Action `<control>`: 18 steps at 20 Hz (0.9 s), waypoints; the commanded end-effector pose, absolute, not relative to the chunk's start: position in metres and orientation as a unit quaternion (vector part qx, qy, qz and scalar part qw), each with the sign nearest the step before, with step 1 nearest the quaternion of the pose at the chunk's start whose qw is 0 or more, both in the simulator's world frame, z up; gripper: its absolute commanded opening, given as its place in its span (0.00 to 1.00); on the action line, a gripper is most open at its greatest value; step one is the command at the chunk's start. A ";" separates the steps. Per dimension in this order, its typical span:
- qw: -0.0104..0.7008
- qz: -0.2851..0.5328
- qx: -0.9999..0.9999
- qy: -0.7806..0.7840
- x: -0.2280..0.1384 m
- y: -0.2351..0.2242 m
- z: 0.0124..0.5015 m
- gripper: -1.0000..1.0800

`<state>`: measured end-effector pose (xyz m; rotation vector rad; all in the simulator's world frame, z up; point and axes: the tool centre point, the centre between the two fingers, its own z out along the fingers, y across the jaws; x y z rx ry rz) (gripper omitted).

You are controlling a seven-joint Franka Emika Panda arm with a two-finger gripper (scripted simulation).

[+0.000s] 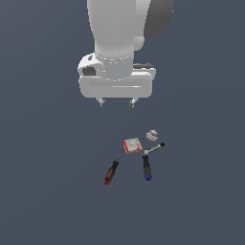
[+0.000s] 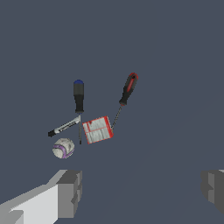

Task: Pick up a designated object from a clutter of objects.

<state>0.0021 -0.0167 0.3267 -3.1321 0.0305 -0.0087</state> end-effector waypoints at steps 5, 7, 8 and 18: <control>0.001 -0.002 -1.000 0.000 0.001 -0.015 0.328 0.96; -0.004 -0.001 -1.000 -0.011 -0.001 -0.013 0.330 0.96; -0.006 0.000 -1.000 -0.016 -0.001 -0.013 0.331 0.96; -0.008 0.000 -1.000 -0.016 0.000 -0.005 0.321 0.96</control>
